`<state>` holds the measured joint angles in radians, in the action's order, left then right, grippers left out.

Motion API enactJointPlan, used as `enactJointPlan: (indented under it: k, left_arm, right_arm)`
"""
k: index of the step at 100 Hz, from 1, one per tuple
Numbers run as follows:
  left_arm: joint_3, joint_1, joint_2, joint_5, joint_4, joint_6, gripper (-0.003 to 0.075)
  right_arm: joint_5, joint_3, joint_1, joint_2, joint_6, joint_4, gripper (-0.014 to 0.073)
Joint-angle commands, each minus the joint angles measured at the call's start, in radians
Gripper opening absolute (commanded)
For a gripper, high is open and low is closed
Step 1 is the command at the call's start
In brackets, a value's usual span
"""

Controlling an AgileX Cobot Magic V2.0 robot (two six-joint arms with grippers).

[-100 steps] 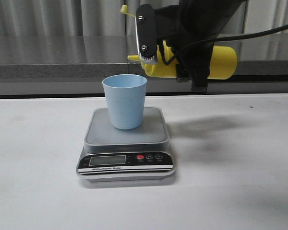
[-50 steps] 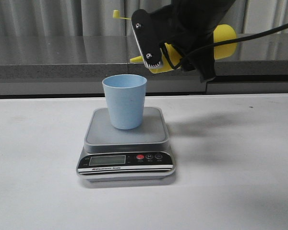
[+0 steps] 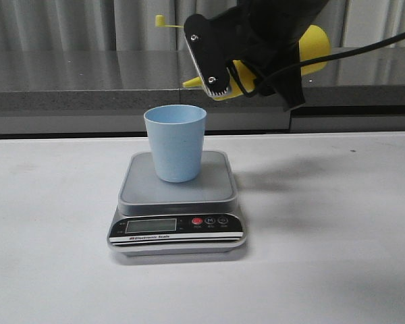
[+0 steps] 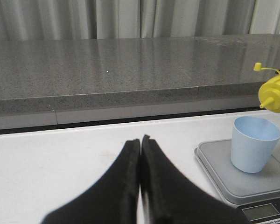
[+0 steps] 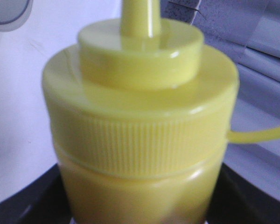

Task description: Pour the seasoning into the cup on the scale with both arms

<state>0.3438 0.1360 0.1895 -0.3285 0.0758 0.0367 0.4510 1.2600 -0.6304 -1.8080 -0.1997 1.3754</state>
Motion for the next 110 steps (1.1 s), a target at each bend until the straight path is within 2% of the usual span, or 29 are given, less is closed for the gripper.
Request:
enactJointPlan:
  k: [1,12,22,65,79,110]
  left_arm:
    - [0.025,-0.001,0.008,0.073,0.003,-0.005,-0.002]
    - [0.025,-0.001,0.008,0.073,0.003,-0.005,-0.002]
    - [0.025,-0.001,0.008,0.073,0.003,-0.005,-0.002]
    - [0.025,-0.001,0.008,0.073,0.003,-0.005,-0.002]
    - [0.025,-0.001,0.008,0.073,0.003,-0.005,-0.002]
    - [0.025,-0.001,0.008,0.073,0.003,-0.005,-0.002]
  right_arm:
    - [-0.001,0.033,-0.001,0.047,0.022,0.049,0.0244]
    - [-0.006,0.033,-0.001,0.05,0.085,0.036,0.0244]
    - [-0.024,0.033,0.001,0.064,0.118,-0.041,0.0244]
    - [-0.225,0.023,0.092,0.163,0.119,-0.605,0.0244]
    - [-0.356,-0.036,0.149,0.198,0.119,-0.742,0.0244]
    - [-0.771,-0.289,0.287,0.286,0.119,-0.995,0.0244]
